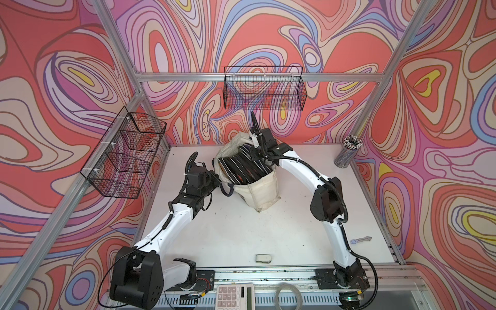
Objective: Remove the ping pong set from the canvas bag
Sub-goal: Pick up the ping pong set from the canvas bag.
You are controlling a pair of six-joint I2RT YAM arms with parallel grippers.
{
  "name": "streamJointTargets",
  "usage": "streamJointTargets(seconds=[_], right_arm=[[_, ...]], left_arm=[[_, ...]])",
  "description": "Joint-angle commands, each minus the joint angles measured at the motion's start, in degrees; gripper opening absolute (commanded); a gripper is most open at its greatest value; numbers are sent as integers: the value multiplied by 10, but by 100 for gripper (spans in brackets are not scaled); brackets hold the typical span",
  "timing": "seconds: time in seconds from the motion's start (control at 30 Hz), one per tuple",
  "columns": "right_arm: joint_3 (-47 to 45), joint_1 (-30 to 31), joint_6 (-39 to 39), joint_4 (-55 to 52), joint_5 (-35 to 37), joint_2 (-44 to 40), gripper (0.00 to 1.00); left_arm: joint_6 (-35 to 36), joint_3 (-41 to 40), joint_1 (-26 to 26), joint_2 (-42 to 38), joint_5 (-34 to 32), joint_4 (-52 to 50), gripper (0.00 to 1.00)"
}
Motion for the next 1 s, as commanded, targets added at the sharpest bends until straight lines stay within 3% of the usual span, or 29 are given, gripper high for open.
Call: streamJointTargets(seconds=[0.0, 0.97], right_arm=[[-4, 13, -8, -45, 34, -5, 0], [148, 51, -18, -105, 81, -74, 0]], left_arm=[[-1, -3, 6, -6, -5, -4, 0], [4, 71, 33, -5, 12, -15, 0]])
